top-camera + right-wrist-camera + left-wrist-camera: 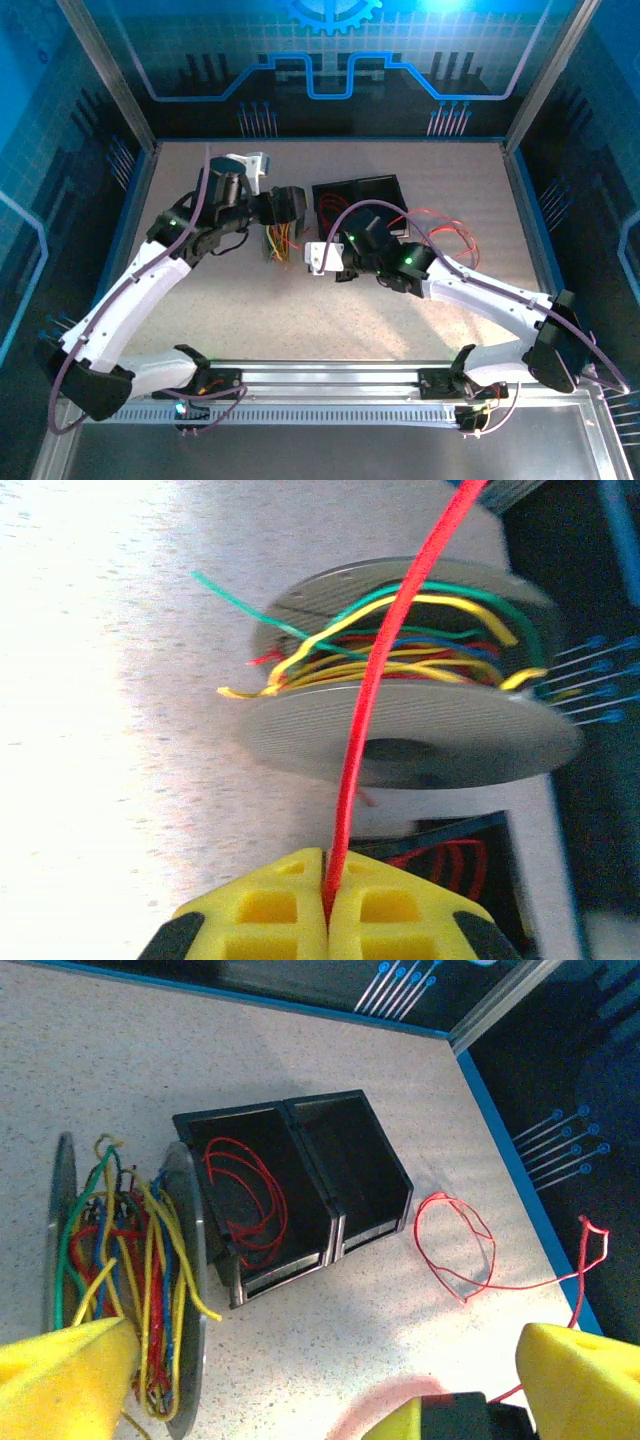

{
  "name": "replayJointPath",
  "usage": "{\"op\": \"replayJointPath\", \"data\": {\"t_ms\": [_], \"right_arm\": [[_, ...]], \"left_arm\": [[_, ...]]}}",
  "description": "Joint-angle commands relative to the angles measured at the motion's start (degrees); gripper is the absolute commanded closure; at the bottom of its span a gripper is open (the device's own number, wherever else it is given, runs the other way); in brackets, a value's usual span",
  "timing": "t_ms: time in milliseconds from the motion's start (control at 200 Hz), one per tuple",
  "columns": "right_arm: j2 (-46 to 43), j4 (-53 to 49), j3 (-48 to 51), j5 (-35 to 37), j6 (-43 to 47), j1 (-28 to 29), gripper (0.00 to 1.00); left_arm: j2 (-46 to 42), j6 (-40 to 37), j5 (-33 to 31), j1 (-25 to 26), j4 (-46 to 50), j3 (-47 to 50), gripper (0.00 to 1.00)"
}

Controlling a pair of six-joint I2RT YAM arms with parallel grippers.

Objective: Wrap the cables

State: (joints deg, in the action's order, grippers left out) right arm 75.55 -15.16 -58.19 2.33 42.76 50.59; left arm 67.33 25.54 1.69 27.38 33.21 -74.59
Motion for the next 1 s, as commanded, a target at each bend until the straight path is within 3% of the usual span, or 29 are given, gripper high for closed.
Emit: {"op": "replayJointPath", "data": {"t_ms": [0, 245, 425, 681, 856, 996], "right_arm": [[-0.3, -5.5, -0.7, -5.1, -7.3, 0.8, 1.00], [3.2, -7.8, -3.9, -3.8, -15.0, 1.3, 1.00], [7.0, -16.7, -11.6, -8.6, -19.4, 1.1, 1.00], [15.0, -27.3, -21.0, -18.1, -23.3, -2.3, 1.00], [21.4, -35.0, -28.1, -23.6, -25.0, -5.2, 1.00], [24.4, -37.8, -31.2, -24.0, -26.0, -6.2, 1.00]], "left_arm": [[-5.0, 0.3, -2.0, -1.5, 0.0, 1.6, 0.01], [-9.0, -0.2, -3.4, -6.6, 2.6, 5.3, 0.01], [-0.1, -3.6, -0.1, -10.9, 8.2, -1.6, 0.01], [10.2, -13.4, 2.3, -11.8, 11.2, -9.1, 0.01], [13.1, -13.0, 2.1, -13.9, 12.9, -12.0, 0.03], [14.5, -11.2, 3.0, -14.1, 13.0, -12.4, 0.01]]}}
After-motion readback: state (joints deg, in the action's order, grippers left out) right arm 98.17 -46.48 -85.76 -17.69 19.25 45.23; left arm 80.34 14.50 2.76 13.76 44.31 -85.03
